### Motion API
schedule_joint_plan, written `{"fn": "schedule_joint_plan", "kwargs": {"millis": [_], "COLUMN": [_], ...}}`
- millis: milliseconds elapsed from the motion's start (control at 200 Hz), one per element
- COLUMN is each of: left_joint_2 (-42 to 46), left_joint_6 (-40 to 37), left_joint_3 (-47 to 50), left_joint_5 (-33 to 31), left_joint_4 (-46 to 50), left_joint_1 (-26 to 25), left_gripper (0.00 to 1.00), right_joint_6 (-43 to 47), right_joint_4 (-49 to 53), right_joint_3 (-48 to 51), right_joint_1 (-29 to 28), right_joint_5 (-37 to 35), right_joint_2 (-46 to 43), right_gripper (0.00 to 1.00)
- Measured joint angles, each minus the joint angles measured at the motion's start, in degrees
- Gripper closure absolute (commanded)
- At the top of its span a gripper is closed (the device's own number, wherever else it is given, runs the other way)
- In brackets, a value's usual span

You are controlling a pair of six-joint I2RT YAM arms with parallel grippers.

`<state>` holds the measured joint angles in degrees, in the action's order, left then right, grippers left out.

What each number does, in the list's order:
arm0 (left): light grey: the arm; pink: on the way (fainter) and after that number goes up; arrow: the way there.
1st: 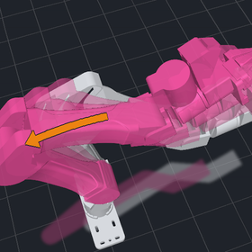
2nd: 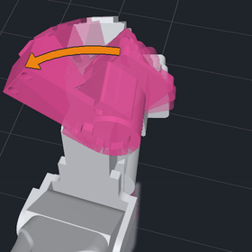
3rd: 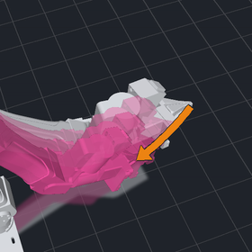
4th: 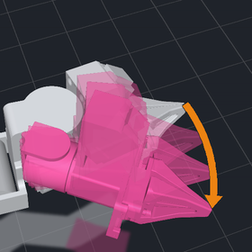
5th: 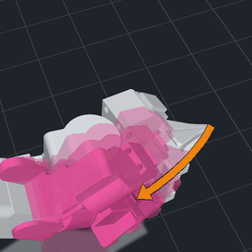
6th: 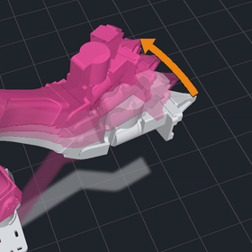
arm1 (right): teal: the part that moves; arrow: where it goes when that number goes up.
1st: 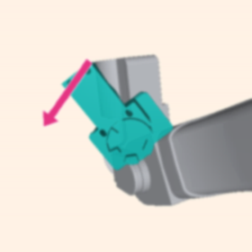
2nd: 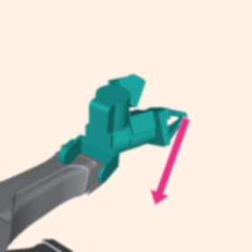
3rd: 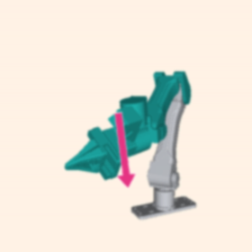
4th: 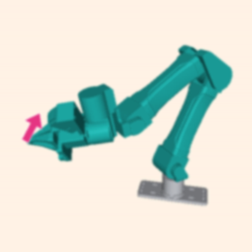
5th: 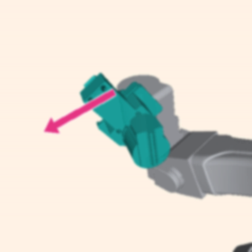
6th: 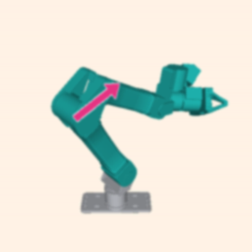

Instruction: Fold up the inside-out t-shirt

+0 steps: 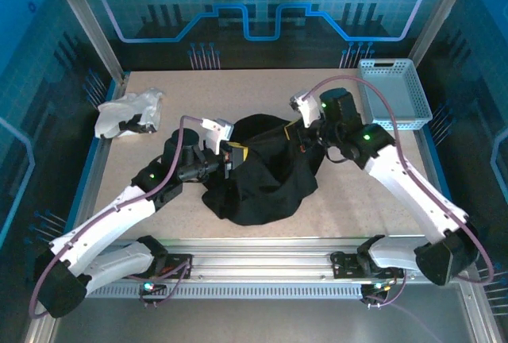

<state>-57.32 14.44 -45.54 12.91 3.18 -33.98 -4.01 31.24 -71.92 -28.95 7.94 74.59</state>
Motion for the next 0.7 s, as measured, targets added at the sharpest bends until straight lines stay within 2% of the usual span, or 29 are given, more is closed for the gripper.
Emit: {"fn": "schedule_joint_plan", "kwargs": {"millis": [210,350,505,645,700], "left_joint_2": [-2.08,-2.10,-2.08,-1.64,-1.42], "left_joint_6": [0.02,0.00,0.00,0.00,0.00], "left_joint_3": [1.60,1.73,1.73,1.77,1.77], "left_joint_5": [-0.57,-0.61,-0.61,-0.61,-0.59], "left_joint_4": [1.66,2.58,2.58,2.60,2.69], "left_joint_1": [0.11,0.31,0.39,0.39,0.44], "left_gripper": [1.00,1.00,1.00,1.00,1.00], "right_joint_6": [0.11,1.36,3.08,5.29,5.44], "right_joint_4": [-3.48,-3.41,-5.46,-9.01,-11.10], "right_joint_3": [0.79,4.15,11.87,19.67,21.20], "right_joint_1": [0.26,1.16,-0.37,-2.80,-3.41], "right_joint_5": [-0.57,-5.11,-8.46,-7.19,-6.01], "right_joint_2": [11.74,14.12,9.46,1.09,-0.24], "right_gripper": [0.86,0.68,0.53,0.42,0.30]}}
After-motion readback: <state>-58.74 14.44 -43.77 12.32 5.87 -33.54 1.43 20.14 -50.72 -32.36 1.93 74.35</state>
